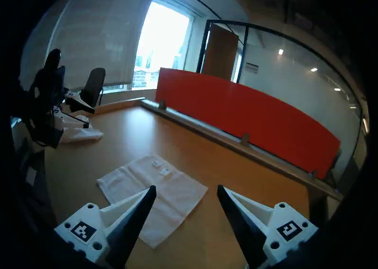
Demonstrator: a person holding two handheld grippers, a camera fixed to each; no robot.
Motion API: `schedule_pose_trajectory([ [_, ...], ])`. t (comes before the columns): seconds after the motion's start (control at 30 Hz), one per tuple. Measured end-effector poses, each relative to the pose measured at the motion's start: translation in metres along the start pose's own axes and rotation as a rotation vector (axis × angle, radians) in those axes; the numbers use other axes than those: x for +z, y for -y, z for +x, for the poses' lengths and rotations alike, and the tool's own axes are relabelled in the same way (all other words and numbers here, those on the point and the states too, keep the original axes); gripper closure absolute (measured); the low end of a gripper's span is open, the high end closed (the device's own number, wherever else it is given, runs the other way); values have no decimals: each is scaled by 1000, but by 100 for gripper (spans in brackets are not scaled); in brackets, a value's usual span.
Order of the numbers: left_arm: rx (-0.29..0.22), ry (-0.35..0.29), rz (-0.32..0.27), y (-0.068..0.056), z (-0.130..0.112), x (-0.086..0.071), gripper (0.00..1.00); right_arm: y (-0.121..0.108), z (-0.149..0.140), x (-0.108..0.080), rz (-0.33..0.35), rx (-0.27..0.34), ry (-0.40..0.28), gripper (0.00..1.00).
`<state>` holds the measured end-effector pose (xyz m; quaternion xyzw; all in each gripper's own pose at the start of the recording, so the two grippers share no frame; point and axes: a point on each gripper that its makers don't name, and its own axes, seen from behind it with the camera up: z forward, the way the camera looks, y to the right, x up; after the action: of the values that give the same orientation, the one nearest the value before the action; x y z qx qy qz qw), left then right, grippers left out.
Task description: Fold towel
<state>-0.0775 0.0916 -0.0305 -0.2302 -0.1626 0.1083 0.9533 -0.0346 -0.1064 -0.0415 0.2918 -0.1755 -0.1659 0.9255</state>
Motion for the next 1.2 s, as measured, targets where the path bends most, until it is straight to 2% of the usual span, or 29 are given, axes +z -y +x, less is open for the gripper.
schedule_pose_trajectory([
  [0.47,13,91,-53,-21,-55,22,3,23,-58,22,56,-6,97,0],
  [1.2,32,275,-184,-64,-144,59,3,58,-161,44,149,12,274,0],
])
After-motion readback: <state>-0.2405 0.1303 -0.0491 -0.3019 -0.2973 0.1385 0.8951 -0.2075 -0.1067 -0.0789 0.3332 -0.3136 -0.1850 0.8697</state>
